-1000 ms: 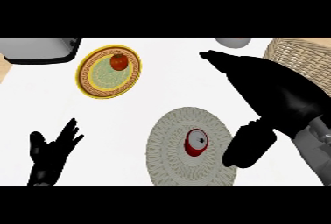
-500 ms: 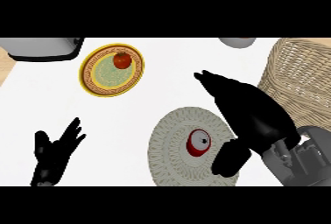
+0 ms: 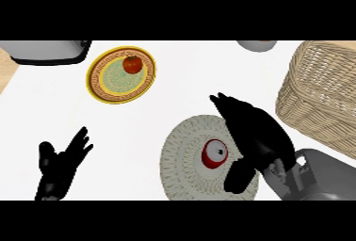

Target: Pick the can from the placemat and place it in the basket

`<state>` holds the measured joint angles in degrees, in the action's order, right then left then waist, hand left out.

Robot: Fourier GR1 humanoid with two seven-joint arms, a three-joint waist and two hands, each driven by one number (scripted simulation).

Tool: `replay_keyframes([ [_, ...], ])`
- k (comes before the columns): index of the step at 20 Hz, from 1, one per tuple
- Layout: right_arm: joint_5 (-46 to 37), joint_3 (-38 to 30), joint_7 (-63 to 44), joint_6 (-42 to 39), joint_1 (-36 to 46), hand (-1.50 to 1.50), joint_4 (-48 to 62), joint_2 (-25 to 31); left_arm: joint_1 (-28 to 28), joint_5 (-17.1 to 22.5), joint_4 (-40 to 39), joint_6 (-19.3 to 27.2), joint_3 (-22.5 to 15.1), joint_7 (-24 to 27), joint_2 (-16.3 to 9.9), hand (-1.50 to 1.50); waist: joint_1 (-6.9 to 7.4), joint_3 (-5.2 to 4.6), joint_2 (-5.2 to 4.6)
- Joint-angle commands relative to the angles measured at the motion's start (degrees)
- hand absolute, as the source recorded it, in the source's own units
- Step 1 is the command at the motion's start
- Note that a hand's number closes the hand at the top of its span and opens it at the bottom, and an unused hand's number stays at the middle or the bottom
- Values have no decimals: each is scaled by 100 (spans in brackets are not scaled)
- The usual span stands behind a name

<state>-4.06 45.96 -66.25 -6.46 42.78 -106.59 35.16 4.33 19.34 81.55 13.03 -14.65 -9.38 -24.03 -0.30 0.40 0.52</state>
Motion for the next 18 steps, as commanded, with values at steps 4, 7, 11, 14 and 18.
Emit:
replay_keyframes([
  [4,-469,-66,-650,-40,-214,-150,388,-549,92,-53,-217,-118,3,-321,7,0,53,-45,-48],
  [7,-986,226,-516,150,-635,-150,308,-582,82,-63,-301,-215,76,-343,-53,0,24,-43,-43],
  [11,-1213,87,-469,87,-769,-150,449,-772,290,-315,57,63,-150,-416,162,0,55,-41,-41],
  [14,-1379,-50,-64,63,-920,-150,672,-788,181,-178,-338,-270,103,-217,86,0,47,-43,-55],
  [18,-1944,127,330,298,-1309,-150,1043,-1036,204,-285,-169,-208,124,-262,128,0,52,-40,-53],
])
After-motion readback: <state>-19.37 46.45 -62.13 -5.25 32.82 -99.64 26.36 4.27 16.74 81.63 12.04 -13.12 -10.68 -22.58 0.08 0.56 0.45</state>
